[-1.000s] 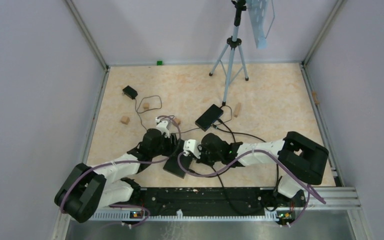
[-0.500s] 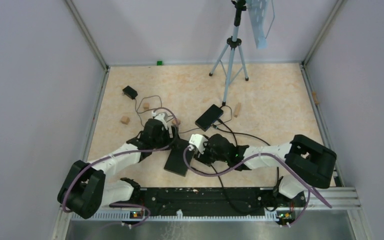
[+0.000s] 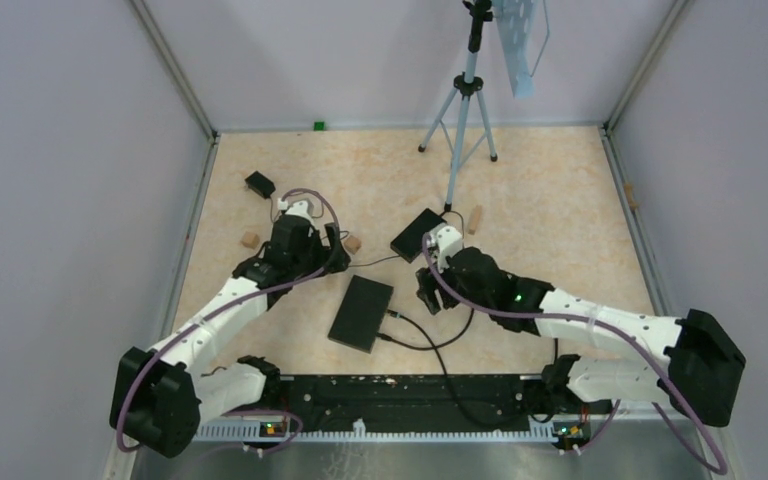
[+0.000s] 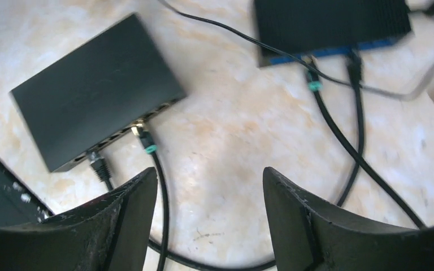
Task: Insert the plug into the switch port
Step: Insert the connector into the switch port, then reset both arms
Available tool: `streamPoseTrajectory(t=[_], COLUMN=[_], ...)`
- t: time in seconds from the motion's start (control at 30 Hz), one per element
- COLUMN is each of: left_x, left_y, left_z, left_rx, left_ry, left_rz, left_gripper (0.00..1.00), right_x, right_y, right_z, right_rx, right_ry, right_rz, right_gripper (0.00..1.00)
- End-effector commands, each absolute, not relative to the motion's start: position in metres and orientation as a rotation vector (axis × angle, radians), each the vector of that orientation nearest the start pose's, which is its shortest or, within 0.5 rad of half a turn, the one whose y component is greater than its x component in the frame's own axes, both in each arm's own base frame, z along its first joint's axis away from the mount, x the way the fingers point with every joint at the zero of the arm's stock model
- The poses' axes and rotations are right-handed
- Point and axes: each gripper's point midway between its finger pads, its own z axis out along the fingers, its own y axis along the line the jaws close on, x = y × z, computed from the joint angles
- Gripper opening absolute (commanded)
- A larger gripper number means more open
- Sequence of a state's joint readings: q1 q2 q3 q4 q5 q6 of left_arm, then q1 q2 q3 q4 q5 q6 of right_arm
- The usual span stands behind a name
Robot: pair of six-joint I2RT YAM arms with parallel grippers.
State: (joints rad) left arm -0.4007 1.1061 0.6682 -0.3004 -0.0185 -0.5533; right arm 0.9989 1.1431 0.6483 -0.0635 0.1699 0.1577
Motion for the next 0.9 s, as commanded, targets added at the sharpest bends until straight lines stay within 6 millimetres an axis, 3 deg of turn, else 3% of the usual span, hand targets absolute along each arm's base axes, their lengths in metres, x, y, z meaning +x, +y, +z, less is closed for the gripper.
streamPoseTrajectory(t=[0.0, 0.17, 0.27, 0.4, 0.47, 0.57, 0.73, 0.87], left_x=[0.274, 0.255, 0.24, 0.223, 0.216, 0.21, 0.202, 0.203], left_y=[-0.136, -0.154, -0.16, -0.154, -0.136, -0.128, -0.14, -0.143], left_z=[0.129, 0.133, 0.123, 0.111, 0.097, 0.089, 0.066, 0.055], left_rx=[-0.178, -0.085, 0.029, 0.003, -0.135, -0.269, -0.333, -0.33], left_ry=[2.304, 2.302, 2.341, 2.416, 2.481, 2.526, 2.572, 2.592], left_rz=[-0.482, -0.64, -0.691, -0.672, -0.554, -0.491, -0.582, -0.588], left_gripper=[0.91, 0.92, 0.92, 0.91, 0.92, 0.93, 0.93, 0.93], right_x=[0.212, 0.223, 0.229, 0.232, 0.232, 0.231, 0.241, 0.264], right_y=[0.226, 0.184, 0.175, 0.173, 0.174, 0.178, 0.187, 0.207], right_z=[0.113, 0.093, 0.083, 0.065, 0.056, 0.044, 0.031, 0.037], right_rx=[-0.391, -0.227, -0.172, -0.143, -0.133, -0.133, -0.127, -0.124], right_ry=[2.304, 2.425, 2.454, 2.519, 2.548, 2.581, 2.577, 2.517], right_rz=[0.414, 0.259, 0.243, 0.257, 0.26, 0.274, 0.285, 0.341], right_gripper=[0.67, 0.67, 0.67, 0.66, 0.63, 0.55, 0.39, 0.08])
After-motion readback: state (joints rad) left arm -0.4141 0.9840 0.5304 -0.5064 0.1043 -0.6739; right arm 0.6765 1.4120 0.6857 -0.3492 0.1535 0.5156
